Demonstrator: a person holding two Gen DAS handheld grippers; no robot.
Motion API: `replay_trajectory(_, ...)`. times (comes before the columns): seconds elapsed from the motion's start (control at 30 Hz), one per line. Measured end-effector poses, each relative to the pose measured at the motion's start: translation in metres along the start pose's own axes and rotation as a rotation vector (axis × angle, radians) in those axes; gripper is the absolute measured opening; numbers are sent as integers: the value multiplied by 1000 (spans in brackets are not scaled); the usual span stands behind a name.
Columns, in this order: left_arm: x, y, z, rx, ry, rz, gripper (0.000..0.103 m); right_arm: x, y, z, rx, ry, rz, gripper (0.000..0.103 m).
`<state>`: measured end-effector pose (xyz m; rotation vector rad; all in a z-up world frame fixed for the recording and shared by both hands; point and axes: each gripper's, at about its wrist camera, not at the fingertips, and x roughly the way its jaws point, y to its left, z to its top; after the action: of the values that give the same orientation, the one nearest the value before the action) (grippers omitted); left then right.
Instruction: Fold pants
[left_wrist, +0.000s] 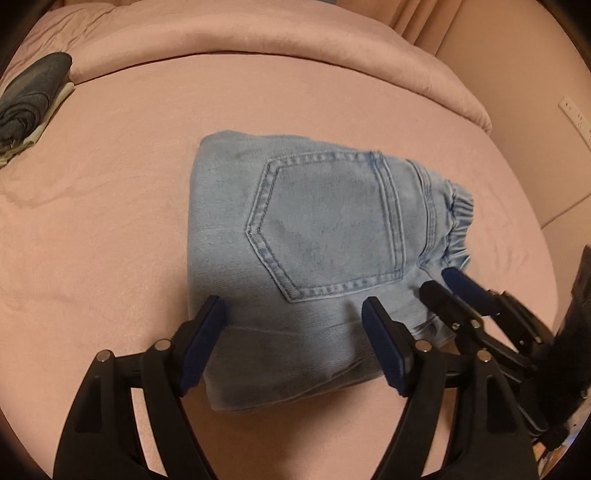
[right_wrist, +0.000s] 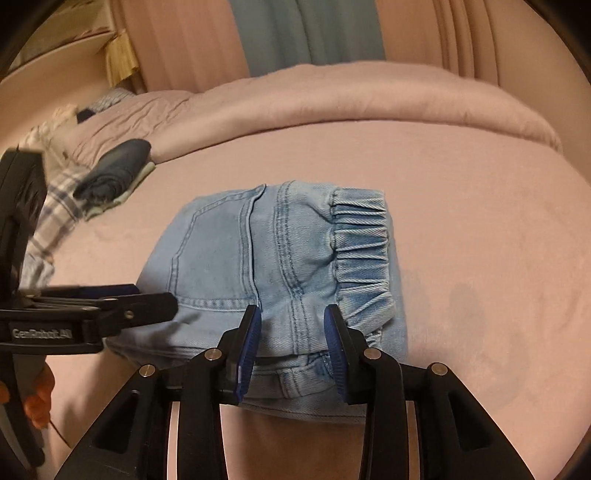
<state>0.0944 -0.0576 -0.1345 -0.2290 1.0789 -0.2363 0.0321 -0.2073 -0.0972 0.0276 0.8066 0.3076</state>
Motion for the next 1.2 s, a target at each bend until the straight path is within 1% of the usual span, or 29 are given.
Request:
replay_trajectory(0.07, 2, 0, 0, 0, 2, 4, 80, -1, -5, 1, 23, 3, 27, 37)
replay_trajectory(0.13, -1, 2, 2, -8, 4, 3, 80, 0, -13, 1, 66, 0, 75, 37)
replay_trajectory(0.2, -6, 3, 4, -33, 3, -6, 80, -7, -22, -2, 109, -7, 113, 37)
replay_trajectory(0.23, -8, 6, 5, -47, -2, -14, 80, -15, -25, -3, 137, -21, 130, 41)
replay_trajectory(0.27, -11, 11, 5, -65, -6, -18, 80, -23, -27, -4, 159, -41, 148, 47)
replay_trajectory(0.33, -14, 20, 7, -100, -8, -20, 82, -35, -31, -8, 179, -74, 156, 73)
replay_trajectory(0.37, -15, 23, 8, -115, -9, -20, 82, -40, -32, -9, 184, -90, 143, 75)
replay_trajectory(0.4, -16, 28, 8, -140, -8, -21, 83, -45, -33, -9, 189, -104, 137, 76)
replay_trajectory(0.5, -15, 44, 8, -215, 3, -43, 85, -58, -43, -9, 235, -122, 162, 76)
replay_trajectory(0.57, -14, 51, 7, -249, 10, -62, 85, -61, -51, -10, 265, -130, 165, 77)
replay_trajectory(0.63, -13, 54, 7, -266, 17, -72, 85, -59, -58, -12, 298, -117, 147, 79)
replay_trajectory(0.73, -11, 58, 5, -276, 22, -82, 87, -50, -70, -17, 363, -87, 117, 79)
replay_trajectory(0.8, -15, 58, -2, -275, 23, -87, 88, -48, -80, -24, 398, -70, 98, 79)
replay_trajectory(0.93, -15, 57, -4, -266, 22, -105, 88, -50, -99, -34, 451, -53, 43, 79)
replay_trajectory(1.03, -14, 55, -4, -251, 22, -119, 88, -51, -106, -37, 471, -43, 20, 79)
replay_trajectory(1.2, -14, 53, -5, -233, 22, -136, 88, -56, -108, -37, 466, -46, 5, 79)
